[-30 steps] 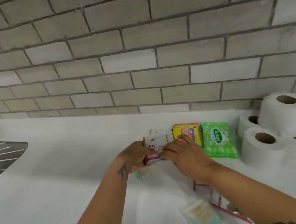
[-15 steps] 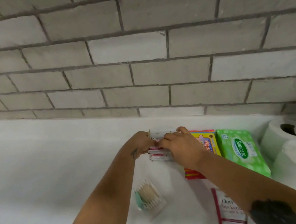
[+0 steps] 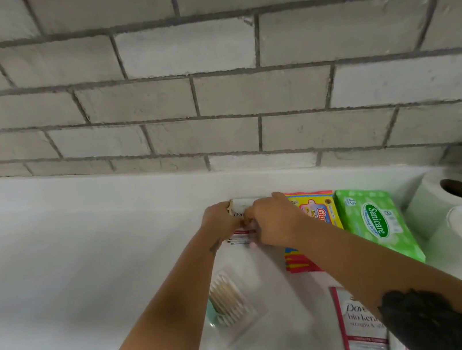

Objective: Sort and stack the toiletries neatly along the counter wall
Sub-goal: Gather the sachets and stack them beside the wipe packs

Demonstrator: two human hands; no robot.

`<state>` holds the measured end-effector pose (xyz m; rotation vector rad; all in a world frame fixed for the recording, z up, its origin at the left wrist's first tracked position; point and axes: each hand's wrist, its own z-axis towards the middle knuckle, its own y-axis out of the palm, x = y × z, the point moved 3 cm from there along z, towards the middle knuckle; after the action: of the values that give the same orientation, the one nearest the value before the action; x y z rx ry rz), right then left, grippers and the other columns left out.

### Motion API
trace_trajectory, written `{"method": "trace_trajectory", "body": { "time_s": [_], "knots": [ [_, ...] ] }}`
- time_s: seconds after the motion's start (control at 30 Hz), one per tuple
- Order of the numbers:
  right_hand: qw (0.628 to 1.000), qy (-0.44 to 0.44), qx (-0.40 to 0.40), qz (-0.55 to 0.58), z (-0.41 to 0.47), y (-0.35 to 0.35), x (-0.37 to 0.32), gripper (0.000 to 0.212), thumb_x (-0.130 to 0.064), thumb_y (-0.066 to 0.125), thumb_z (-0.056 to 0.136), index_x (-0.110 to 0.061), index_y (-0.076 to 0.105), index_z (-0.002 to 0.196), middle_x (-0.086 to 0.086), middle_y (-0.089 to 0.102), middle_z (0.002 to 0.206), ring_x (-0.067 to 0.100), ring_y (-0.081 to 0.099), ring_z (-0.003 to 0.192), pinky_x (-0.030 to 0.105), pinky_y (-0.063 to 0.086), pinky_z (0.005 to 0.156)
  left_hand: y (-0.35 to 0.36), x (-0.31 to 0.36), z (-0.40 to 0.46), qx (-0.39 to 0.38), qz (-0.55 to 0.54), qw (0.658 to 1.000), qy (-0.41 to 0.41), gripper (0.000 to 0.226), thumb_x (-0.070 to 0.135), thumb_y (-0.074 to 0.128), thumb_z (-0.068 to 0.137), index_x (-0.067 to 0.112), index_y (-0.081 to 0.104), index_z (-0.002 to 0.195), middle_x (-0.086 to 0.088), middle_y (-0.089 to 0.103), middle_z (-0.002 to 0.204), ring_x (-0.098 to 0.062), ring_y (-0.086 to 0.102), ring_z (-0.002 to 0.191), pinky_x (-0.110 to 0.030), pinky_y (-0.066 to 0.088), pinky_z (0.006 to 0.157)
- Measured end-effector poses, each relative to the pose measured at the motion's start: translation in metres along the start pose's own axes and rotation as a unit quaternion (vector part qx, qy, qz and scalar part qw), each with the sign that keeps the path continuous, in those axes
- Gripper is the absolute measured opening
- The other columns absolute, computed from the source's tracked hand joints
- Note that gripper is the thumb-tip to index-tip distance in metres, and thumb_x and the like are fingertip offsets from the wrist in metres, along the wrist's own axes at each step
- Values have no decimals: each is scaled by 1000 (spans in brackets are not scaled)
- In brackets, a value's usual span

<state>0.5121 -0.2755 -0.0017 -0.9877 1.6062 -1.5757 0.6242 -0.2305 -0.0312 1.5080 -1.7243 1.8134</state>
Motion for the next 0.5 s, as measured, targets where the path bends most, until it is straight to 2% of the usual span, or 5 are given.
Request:
{"method": "trace_trajectory", "body": {
  "time_s": [0.07,0.13,0.2,0.3,0.5],
  "knots": [
    [999,14,27,-22,6,-3,5,25,-28,53,89,-19,58,112,6,60,110,24,57,103,34,33,95,-2,0,1,28,24,999,3,45,19,65,80,12,58,124,-9,62,119,-29,60,109,-33,49,88],
    [998,22,13,-64,11,-1,8,27,-19,51,90,-17,55,116,6,58,115,24,56,107,34,33,98,-5,-1,1,82,60,995,21,48,12,57,88,13,47,135,-12,48,133,-28,53,117,-31,42,96],
    [996,31,-18,-78,14,2,7,27,-15,50,90,-15,53,118,5,58,119,23,53,114,36,28,105,-4,-2,-1,115,85,987,76,41,8,52,90,17,53,130,-9,45,132,-26,52,115,-31,43,97],
    [995,35,-41,-81,15,4,2,24,-14,44,93,-14,55,115,5,60,120,23,51,116,40,24,109,5,-7,-2,90,155,974,138,35,9,52,90,20,62,121,-5,48,127,-22,52,114,-33,45,96],
    [994,36,-58,-91,15,4,-2,25,-13,42,94,-14,55,115,5,60,120,23,51,116,44,21,111,8,-15,2,84,202,964,151,36,14,52,91,27,61,123,-1,50,132,-22,51,119,-37,47,96]
  ]
}}
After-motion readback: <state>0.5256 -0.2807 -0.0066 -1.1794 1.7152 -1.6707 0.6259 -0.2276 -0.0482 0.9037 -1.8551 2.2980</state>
